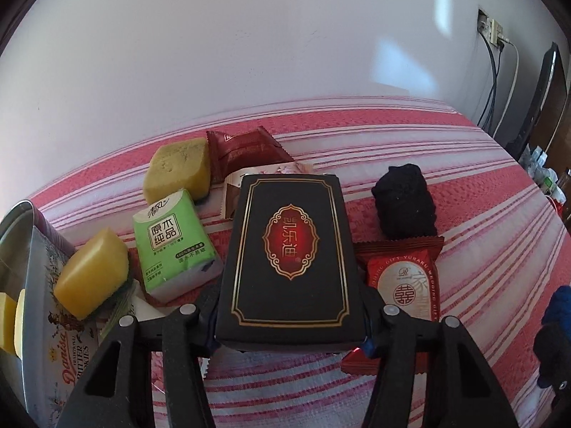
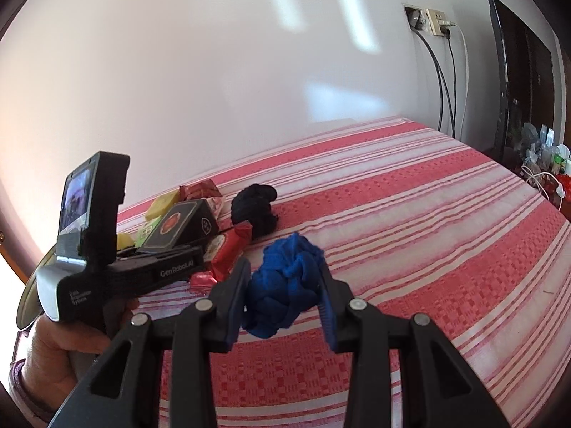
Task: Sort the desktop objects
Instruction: 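Grasp the black box with red emblem with the left tool, then carry the black box and blue cloth over the silver tin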
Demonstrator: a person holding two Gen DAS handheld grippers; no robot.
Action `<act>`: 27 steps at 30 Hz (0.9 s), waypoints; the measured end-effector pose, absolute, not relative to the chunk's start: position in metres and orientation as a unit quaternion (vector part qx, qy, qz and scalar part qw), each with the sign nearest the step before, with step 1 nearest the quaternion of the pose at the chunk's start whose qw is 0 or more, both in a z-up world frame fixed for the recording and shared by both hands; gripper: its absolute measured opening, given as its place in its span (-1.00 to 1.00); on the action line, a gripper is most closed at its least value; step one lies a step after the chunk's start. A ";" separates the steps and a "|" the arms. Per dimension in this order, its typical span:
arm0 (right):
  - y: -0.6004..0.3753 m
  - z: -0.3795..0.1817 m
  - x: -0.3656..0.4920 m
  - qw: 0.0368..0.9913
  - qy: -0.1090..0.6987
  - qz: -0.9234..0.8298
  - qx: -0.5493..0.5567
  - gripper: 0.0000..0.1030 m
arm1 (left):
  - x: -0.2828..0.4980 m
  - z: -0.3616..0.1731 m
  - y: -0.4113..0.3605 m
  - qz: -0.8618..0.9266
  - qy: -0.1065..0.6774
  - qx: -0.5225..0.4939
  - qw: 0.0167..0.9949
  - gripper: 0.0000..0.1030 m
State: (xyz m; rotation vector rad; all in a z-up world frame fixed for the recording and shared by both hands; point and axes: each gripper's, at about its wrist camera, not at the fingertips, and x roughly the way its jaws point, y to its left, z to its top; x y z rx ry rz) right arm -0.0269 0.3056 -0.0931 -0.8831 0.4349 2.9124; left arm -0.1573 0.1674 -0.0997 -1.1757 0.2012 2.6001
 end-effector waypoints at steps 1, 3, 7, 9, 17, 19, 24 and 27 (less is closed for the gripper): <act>0.305 -0.092 -0.026 0.036 0.142 0.948 -0.282 -0.30 | -0.154 -0.098 0.166 0.902 0.068 -0.403 0.143 0.13; 0.303 -0.089 -0.023 0.039 0.141 0.952 -0.269 -0.30 | -0.146 -0.092 0.163 0.909 0.062 -0.386 0.143 0.13; 0.298 -0.082 -0.016 0.054 0.133 0.962 -0.233 -0.30 | -0.130 -0.078 0.154 0.926 0.067 -0.348 0.131 0.13; 0.294 -0.079 -0.012 0.061 0.129 0.966 -0.216 -0.30 | -0.129 -0.074 0.149 0.933 0.064 -0.335 0.119 0.13; 0.272 -0.066 -0.001 0.094 0.097 0.978 -0.157 -0.30 | -0.110 -0.065 0.131 0.956 0.075 -0.274 0.078 0.14; 0.267 -0.064 0.001 0.093 0.090 0.980 -0.153 -0.29 | -0.108 -0.066 0.128 0.957 0.078 -0.270 0.073 0.14; 0.255 -0.063 0.005 0.085 0.081 0.982 -0.151 -0.29 | -0.104 -0.068 0.114 0.957 0.076 -0.271 0.072 0.14; 0.250 -0.063 0.006 0.081 0.079 0.982 -0.152 -0.29 | -0.098 -0.069 0.112 0.957 0.070 -0.272 0.074 0.14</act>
